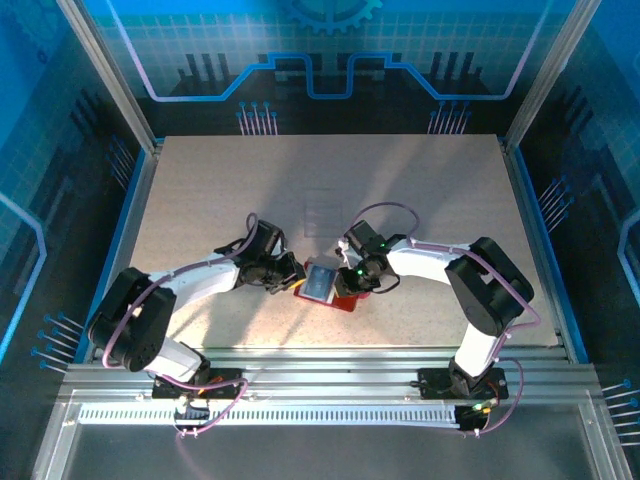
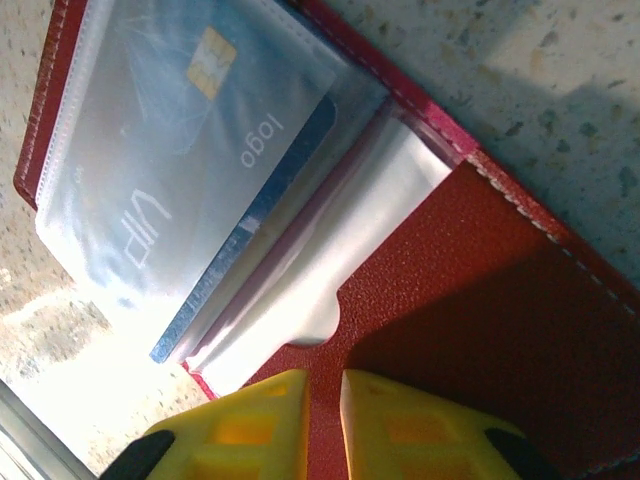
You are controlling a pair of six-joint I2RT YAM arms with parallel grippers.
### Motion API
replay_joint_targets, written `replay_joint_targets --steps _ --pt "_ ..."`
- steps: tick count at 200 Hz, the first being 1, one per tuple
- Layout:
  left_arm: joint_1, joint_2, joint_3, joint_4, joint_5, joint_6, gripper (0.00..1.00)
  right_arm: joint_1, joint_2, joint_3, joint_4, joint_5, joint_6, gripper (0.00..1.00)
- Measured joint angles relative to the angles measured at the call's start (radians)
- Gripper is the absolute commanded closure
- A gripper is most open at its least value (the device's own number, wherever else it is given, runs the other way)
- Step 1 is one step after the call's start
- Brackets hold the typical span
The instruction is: Take the credit cards out of the card holder
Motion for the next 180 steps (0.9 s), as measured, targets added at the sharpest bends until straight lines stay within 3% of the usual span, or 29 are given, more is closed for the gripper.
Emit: replay_joint_targets --steps 80,128,180 --pt "-0.054 0.066 0.05 0.017 0.018 -0.003 0.87 0.001 -0.026 0.001 -0.113 0.047 -0.125 0.83" --pt "-0.068 0.113 0.082 0.032 0.027 -0.004 0.87 -0.009 -0.001 0.076 -0.2 0.145 -0.18 0.83" --pt "-0.101 0.163 0.1 0.077 0.039 -0.033 0.87 -0.011 0.014 0.09 -0.201 0.13 -0.203 0.83"
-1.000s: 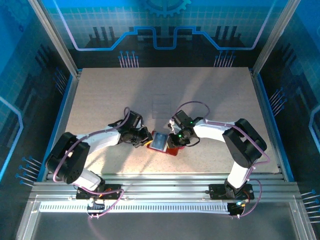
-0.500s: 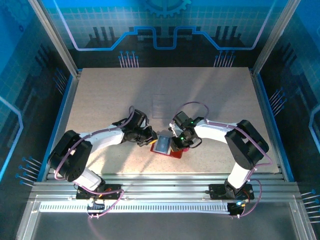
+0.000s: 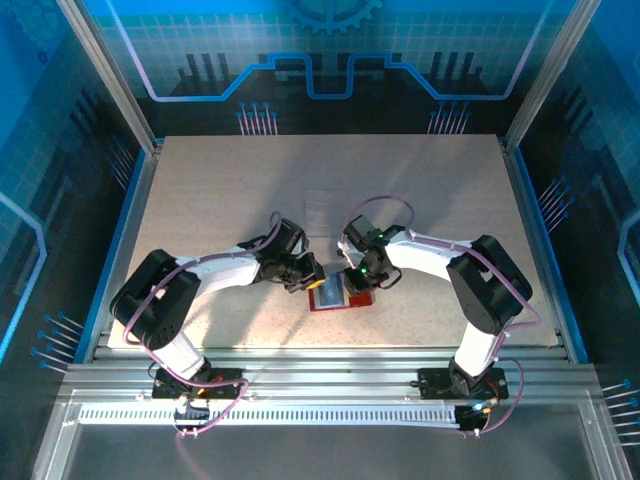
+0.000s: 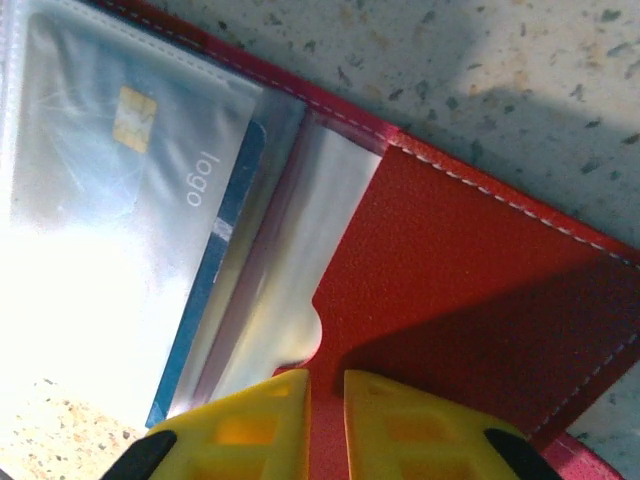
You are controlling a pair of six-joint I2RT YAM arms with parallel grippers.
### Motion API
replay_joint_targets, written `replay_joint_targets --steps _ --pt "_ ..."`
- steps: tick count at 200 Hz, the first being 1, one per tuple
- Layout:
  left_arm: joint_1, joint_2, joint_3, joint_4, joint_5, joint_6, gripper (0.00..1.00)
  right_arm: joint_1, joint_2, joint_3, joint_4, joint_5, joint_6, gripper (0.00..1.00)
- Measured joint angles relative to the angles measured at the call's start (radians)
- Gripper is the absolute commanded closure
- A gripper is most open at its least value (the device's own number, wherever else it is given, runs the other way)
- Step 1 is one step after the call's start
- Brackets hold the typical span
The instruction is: Take the credit cards out of the card holder
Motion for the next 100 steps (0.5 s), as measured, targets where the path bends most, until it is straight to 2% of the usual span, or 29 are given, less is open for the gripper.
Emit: replay_joint_targets --steps 43,100 --pt "-0.02 0.026 0.0 0.025 0.003 -0.023 0.87 0.002 0.0 -0.018 0.023 -0.053 0.029 0.82" --pt "-0.021 0.027 0.0 0.035 0.006 -0.023 0.88 0.007 -0.003 -0.019 0.027 -0.05 0.079 0.81"
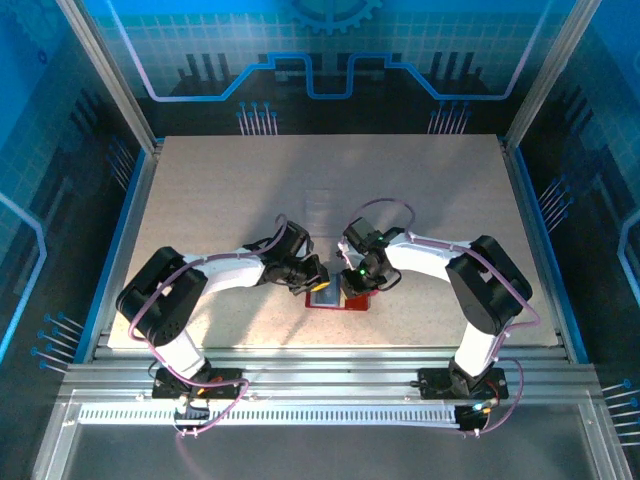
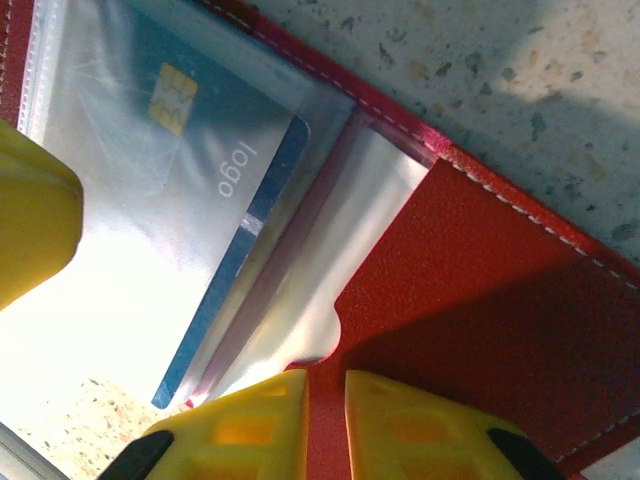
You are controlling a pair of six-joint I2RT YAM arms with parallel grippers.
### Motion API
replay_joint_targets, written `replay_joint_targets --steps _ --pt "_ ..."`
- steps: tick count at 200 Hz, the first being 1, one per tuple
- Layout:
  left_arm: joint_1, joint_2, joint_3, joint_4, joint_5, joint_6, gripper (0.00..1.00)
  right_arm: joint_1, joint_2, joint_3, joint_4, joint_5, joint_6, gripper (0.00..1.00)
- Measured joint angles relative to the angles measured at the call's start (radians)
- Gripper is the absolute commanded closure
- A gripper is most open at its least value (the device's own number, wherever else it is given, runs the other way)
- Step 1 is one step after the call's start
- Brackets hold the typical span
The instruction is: Take the credit cards out of the card holder
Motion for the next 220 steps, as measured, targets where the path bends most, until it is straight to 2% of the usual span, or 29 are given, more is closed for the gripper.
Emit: replay_joint_targets --steps 48,85,132,169,192,220 --pt "0.0 0.0 0.0 -0.004 0.0 0.001 0.88 -0.011 -0.077 -0.019 0.038 -0.009 0.071 0.77" --pt "0.0 0.0 0.0 -0.008 -0.001 0.003 0.88 -0.06 -0.154 -0.084 0.14 -0.088 0.174 0.77" --pt "0.0 0.0 0.0 -0.007 0.0 0.003 0.88 -0.085 -0.165 -0.128 0.237 -0.187 0.283 0.74" --pt "0.0 0.0 0.0 -0.016 -0.001 0.005 0.88 -0.086 -0.142 -0.182 0.333 -0.26 0.372 0.62" --pt "0.0 0.0 0.0 -0.04 -0.004 0.011 0.89 -0.087 -0.106 -0.189 0.382 -0.289 0.42 0.62" --pt "0.0 0.0 0.0 -0.06 -0.01 0.024 0.89 -0.092 -0.068 -0.203 0.455 -0.333 0.465 0.68"
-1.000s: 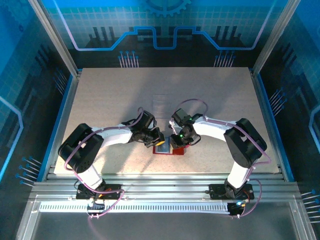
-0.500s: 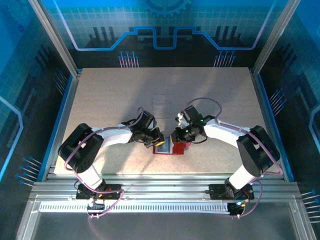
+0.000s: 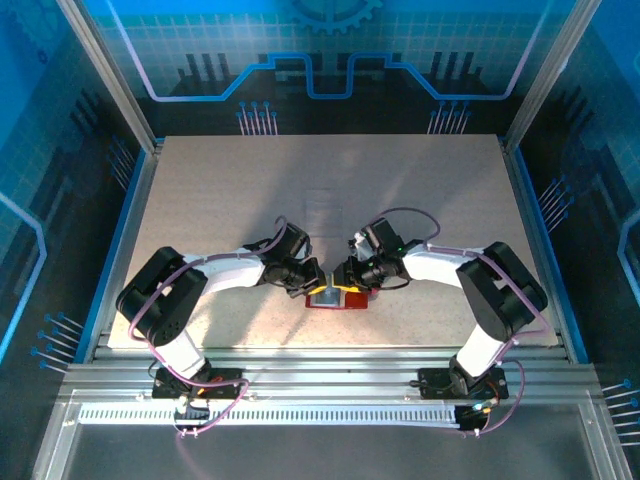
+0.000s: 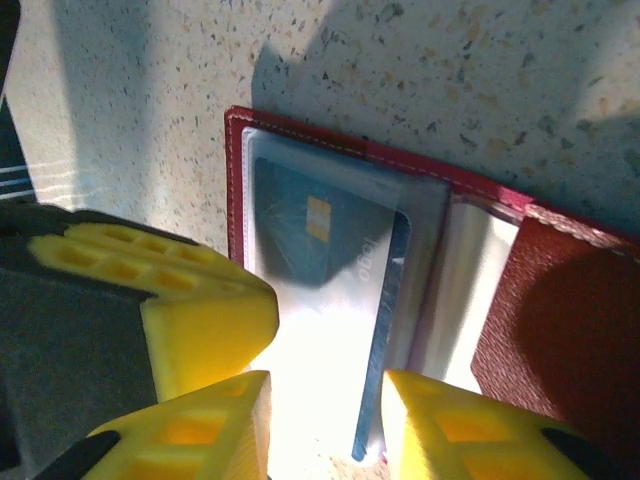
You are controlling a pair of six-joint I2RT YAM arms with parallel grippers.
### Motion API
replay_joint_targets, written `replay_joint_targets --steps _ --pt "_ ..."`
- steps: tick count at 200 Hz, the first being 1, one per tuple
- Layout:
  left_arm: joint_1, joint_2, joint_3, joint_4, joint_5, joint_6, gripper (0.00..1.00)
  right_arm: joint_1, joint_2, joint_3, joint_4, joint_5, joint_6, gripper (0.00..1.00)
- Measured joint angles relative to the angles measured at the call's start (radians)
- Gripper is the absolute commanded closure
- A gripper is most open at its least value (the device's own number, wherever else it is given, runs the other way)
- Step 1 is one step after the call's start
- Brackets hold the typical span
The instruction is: Take the credit cards out of the card holder
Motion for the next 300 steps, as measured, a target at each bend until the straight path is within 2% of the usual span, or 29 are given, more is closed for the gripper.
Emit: replay_joint_targets --steps 79,132,191,300 --pt "0.0 0.0 0.0 -0.018 -0.003 0.006 0.9 -0.002 0.036 -0.015 0.087 -0.047 0.048 0.72" --pt "0.0 0.0 0.0 -0.025 -0.003 0.006 0.9 -0.005 0.055 -0.015 0.086 -0.046 0.034 0.65" --pt "0.0 0.0 0.0 -0.027 -0.01 0.006 0.9 -0.005 0.041 -0.013 0.052 -0.026 0.002 0.6" --pt "0.0 -0.002 0.009 -0.059 -0.021 0.024 0.89 -0.032 -0.038 -0.013 -0.031 0.007 -0.021 0.62"
